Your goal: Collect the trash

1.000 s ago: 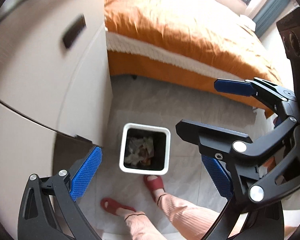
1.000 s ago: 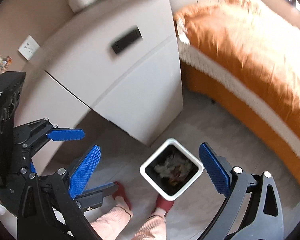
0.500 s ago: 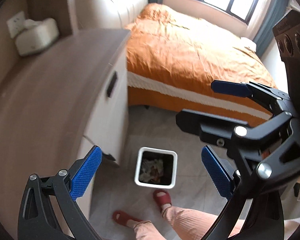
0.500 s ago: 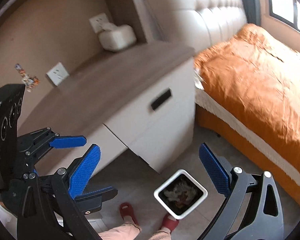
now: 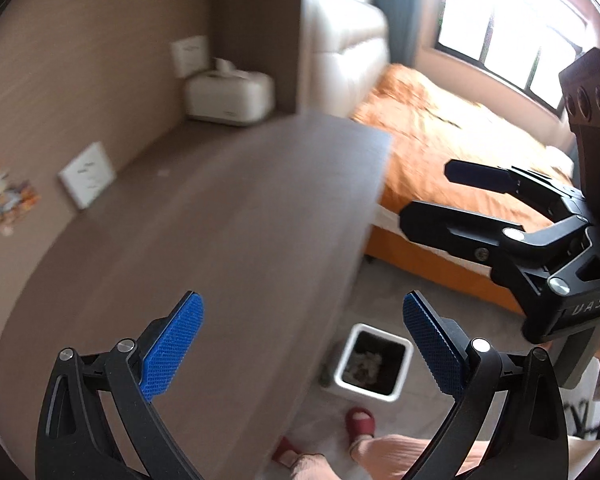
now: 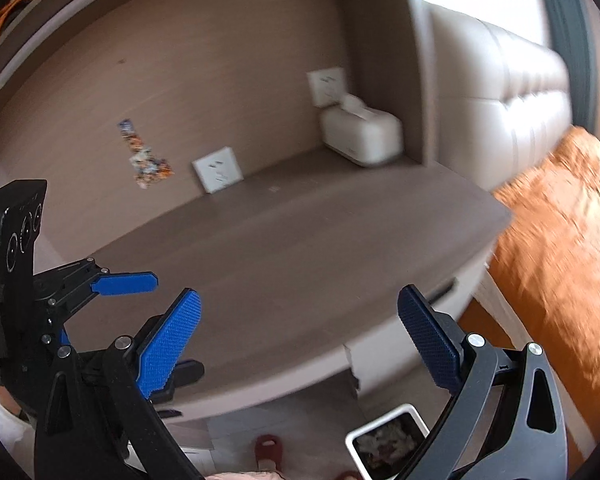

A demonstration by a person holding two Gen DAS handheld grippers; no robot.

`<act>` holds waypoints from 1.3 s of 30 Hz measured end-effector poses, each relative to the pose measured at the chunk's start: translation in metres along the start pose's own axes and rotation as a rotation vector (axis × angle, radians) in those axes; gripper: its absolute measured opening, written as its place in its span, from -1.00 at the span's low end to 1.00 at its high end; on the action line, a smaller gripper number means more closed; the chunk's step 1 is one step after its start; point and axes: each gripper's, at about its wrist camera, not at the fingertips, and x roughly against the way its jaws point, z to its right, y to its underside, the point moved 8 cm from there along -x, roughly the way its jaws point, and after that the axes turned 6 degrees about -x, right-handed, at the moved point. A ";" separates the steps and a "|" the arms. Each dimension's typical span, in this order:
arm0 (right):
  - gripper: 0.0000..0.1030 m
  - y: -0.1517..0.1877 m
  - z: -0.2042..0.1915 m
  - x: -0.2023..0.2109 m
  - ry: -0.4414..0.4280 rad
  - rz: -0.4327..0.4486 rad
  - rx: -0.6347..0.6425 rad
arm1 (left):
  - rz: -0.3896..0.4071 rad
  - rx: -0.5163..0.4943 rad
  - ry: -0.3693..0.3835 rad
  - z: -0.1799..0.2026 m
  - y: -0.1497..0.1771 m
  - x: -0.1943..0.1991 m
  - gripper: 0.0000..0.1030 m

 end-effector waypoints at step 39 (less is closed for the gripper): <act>0.91 -0.049 -0.184 -0.053 -0.194 0.038 0.261 | 0.195 0.305 -0.310 -0.201 0.056 0.134 0.91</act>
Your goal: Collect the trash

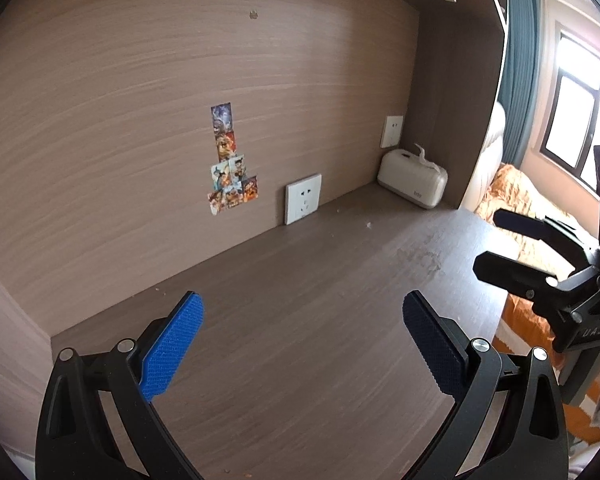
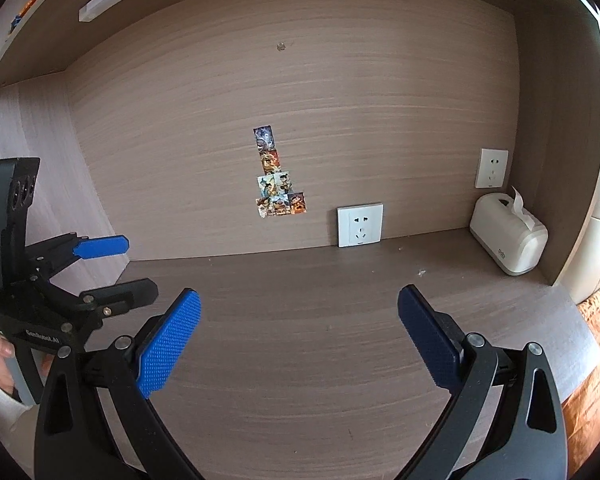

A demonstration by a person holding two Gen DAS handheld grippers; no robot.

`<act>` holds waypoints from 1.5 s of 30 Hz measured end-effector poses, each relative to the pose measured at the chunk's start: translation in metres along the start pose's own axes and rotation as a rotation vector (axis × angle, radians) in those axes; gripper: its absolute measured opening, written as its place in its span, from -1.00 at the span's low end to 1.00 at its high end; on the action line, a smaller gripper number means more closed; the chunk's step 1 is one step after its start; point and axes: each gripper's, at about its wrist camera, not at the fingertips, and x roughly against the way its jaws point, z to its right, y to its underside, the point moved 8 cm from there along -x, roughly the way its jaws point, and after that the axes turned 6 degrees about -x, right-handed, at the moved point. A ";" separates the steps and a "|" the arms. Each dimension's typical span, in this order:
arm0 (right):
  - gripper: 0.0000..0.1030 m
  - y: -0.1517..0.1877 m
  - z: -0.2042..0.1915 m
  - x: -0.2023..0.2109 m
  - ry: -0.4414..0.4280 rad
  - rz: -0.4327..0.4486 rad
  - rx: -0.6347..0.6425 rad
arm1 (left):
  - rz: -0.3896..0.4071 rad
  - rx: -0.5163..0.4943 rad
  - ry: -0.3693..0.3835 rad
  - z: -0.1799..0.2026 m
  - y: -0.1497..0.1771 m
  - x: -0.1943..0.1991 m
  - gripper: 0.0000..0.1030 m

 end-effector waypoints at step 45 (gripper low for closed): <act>0.91 0.014 0.001 0.004 0.046 -0.007 -0.009 | 0.033 -0.045 -0.090 -0.006 0.002 0.000 0.90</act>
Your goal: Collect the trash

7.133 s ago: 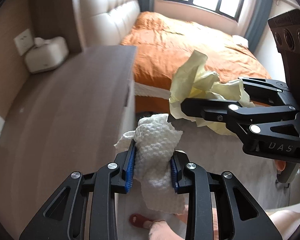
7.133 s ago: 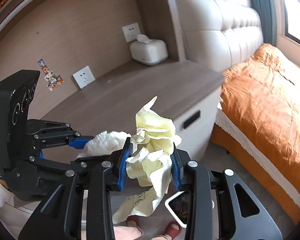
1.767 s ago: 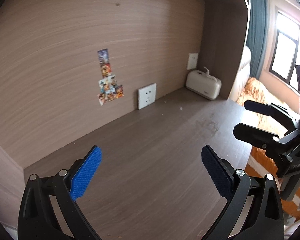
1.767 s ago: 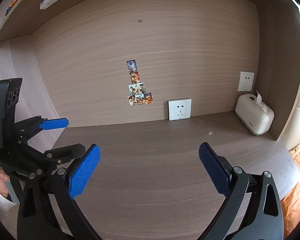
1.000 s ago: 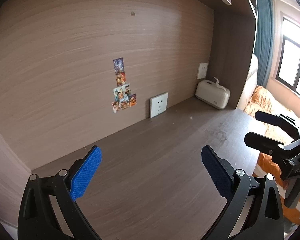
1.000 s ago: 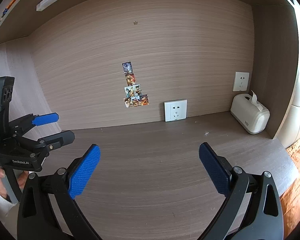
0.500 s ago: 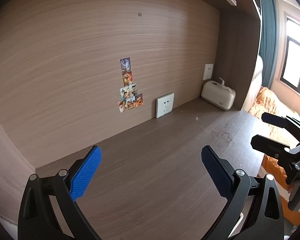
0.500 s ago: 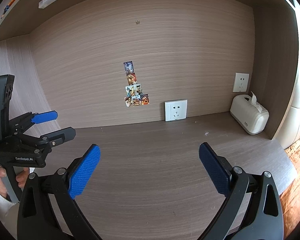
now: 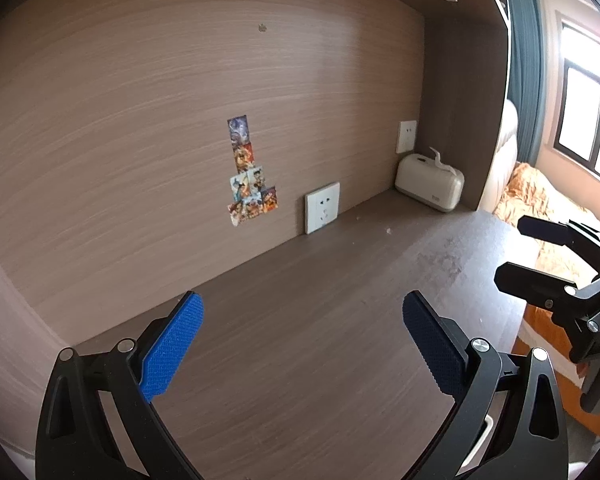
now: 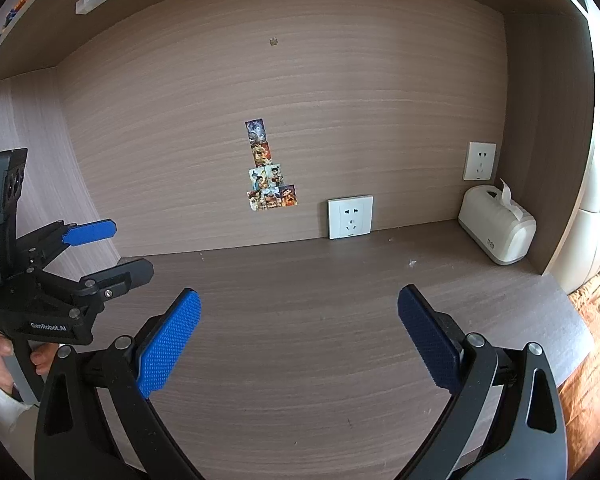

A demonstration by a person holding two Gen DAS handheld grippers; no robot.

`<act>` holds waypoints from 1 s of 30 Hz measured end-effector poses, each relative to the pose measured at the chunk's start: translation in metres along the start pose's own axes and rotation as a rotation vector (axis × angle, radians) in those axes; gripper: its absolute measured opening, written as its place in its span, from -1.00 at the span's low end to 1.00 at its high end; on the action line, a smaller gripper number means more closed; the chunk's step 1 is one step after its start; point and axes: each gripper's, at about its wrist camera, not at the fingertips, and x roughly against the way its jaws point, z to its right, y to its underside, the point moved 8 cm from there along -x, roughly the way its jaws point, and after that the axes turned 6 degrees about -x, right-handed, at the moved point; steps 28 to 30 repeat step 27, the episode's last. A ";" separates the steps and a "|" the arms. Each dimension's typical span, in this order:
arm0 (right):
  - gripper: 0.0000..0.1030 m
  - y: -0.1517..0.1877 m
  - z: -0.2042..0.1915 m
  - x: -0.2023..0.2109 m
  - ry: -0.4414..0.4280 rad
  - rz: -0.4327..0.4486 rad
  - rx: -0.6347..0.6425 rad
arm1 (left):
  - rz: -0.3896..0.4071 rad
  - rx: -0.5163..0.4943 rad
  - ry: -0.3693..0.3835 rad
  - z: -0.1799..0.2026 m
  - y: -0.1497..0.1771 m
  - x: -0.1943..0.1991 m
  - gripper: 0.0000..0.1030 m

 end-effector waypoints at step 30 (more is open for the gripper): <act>0.91 0.006 0.009 -0.006 0.030 -0.021 -0.017 | -0.018 -0.010 0.068 0.007 0.001 -0.011 0.90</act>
